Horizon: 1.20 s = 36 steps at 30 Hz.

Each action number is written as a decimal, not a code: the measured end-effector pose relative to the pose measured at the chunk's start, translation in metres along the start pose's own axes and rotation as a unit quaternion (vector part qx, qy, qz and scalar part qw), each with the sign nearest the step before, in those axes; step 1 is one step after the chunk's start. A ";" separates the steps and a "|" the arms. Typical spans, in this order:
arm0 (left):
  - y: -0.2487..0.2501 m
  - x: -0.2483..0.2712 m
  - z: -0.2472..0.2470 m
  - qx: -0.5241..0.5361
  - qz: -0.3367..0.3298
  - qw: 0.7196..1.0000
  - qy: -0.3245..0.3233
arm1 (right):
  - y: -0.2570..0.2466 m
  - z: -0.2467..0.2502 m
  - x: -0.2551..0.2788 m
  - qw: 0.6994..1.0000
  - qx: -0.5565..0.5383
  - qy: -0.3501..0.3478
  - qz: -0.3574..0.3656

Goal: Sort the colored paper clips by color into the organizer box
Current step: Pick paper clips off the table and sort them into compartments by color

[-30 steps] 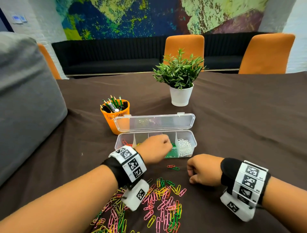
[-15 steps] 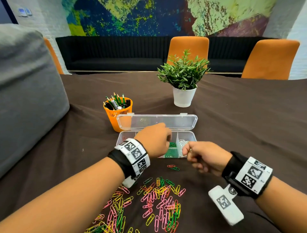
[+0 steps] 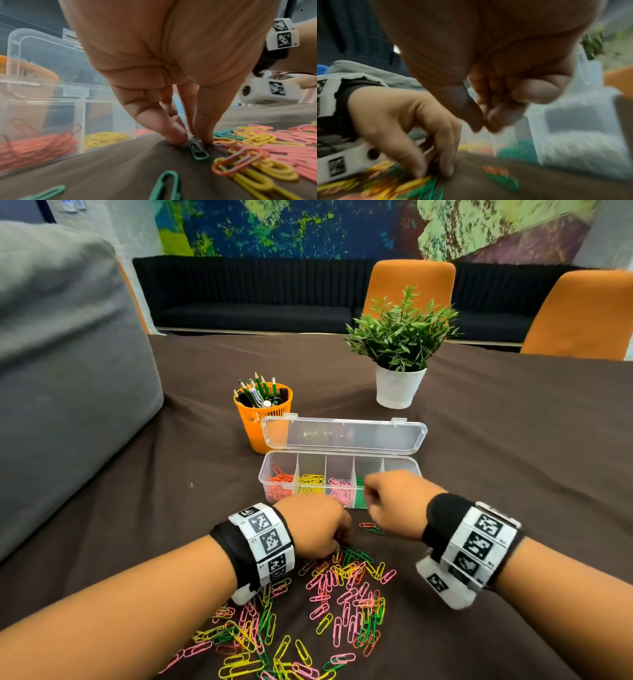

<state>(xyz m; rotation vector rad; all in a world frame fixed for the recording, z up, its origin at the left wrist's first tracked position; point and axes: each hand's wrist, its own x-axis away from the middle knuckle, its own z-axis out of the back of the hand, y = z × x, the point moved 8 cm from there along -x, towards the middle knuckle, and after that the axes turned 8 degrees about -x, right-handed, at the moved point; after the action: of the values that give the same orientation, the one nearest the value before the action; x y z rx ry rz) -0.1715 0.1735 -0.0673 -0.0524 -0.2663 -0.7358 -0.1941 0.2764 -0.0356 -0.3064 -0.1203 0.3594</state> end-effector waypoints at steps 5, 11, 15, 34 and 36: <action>0.001 -0.001 0.000 -0.004 0.025 1.000 -0.005 | 0.019 -0.037 0.009 0.989 0.082 -0.109 -0.059; -0.016 0.011 -0.001 -0.039 0.069 0.996 -0.031 | 0.025 -0.044 0.006 0.987 0.040 -0.141 -0.066; -0.016 0.014 0.002 -0.024 0.070 0.997 -0.018 | 0.034 -0.034 0.013 0.988 -0.024 -0.124 -0.091; -0.020 0.008 0.013 0.325 0.132 0.934 0.064 | 0.002 -0.050 0.012 0.990 0.031 -0.134 -0.040; -0.032 0.019 0.019 0.471 0.173 0.854 0.137 | 0.006 -0.051 0.009 0.990 0.020 -0.134 -0.048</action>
<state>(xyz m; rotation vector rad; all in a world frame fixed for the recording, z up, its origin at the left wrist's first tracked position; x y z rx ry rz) -0.1836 0.1403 -0.0458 0.9173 -0.3104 -0.1852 -0.1786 0.2711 -0.0849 -0.2105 -0.3899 0.3049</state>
